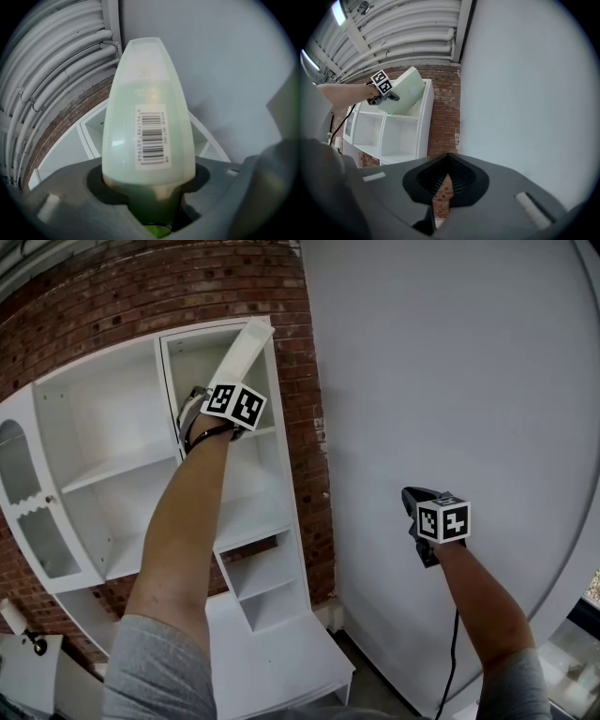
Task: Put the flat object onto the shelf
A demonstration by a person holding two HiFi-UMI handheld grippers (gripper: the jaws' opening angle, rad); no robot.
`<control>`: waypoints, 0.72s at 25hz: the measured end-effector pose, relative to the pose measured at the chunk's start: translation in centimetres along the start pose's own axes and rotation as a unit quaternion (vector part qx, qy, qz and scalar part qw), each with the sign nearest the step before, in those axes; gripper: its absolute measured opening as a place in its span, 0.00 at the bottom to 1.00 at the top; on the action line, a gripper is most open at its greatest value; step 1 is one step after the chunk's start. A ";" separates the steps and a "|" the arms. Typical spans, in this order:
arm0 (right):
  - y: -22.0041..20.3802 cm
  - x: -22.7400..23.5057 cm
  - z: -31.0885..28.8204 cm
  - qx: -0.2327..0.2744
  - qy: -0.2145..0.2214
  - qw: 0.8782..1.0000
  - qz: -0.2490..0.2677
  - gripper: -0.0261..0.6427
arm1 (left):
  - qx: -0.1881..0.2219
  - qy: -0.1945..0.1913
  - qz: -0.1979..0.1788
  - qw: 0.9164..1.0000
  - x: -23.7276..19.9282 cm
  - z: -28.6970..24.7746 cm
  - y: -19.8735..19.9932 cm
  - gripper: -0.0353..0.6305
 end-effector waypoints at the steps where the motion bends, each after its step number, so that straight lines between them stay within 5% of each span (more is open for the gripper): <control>1: 0.3 -0.2 -0.5 0.002 -0.001 1.000 0.000 0.05 | 0.001 -0.002 0.002 1.000 -0.1 -0.4 0.0 0.47; 18: 10.7 -3.1 -9.2 0.043 -0.016 0.999 0.028 0.05 | 0.003 -0.014 0.008 1.000 -0.2 -6.4 -0.4 0.50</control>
Point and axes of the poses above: the fingertips, and each gripper's own axes: z backward along the fingers, x to its right, y out of its top, the point moved 9 cm from there along z, backward along the fingers, and after that the axes turned 7 degrees about -z, right-handed, at the moved point
